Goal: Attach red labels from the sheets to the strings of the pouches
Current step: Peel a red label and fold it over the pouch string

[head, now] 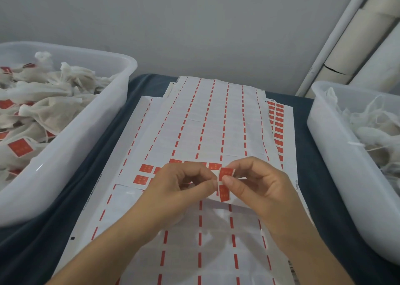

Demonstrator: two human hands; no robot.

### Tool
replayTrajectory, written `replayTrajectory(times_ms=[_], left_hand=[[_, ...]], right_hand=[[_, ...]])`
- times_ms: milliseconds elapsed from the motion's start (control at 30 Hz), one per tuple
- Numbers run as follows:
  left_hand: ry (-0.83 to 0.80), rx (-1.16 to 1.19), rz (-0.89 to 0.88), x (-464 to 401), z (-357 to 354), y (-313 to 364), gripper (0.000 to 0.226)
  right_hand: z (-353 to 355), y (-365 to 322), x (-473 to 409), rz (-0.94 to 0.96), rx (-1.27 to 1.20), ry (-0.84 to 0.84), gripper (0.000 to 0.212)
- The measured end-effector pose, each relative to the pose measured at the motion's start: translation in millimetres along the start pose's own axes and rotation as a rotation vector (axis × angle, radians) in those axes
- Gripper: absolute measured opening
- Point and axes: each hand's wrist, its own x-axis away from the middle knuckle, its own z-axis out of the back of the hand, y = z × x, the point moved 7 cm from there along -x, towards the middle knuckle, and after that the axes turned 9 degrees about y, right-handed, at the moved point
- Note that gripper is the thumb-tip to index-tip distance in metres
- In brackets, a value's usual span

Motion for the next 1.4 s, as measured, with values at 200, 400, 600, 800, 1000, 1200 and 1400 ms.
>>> replayTrajectory(times_ms=[200,400,600,800,1000,1200,1400], left_hand=[[-0.008,0.028,0.010,1.2,-1.0,0.3,0.020],[0.007,-0.119,-0.117,0.3,-1.4,2.9,0.013],[0.096,-0.067,-0.119,-2.6,6.9,1.3,0.016],[0.135,0.132,-0.026,-3.0,8.0,1.2,0.027],[0.130,0.087,-0.070,-1.4,5.7,2.0,0.031],[0.182,-0.023,-0.115,-0.4,6.3,3.3,0.027],[0.379,-0.336,-0.529,12.4,12.4,25.5,0.040]], right_hand=[[0.0,-1.5,-0.8,0.045,0.054,0.004,0.015],[-0.6,-2.7,-0.5,0.073,0.101,-0.001,0.011],[1.1,1.9,-1.0,-0.041,-0.021,0.074,0.044],[6.0,12.4,-3.7,-0.215,-0.067,0.093,0.046],[0.0,14.4,-2.6,-0.222,-0.198,0.071,0.018],[5.0,12.5,-2.8,-0.161,-0.120,0.140,0.022],[3.4,11.6,-1.6,-0.177,-0.066,0.126,0.025]])
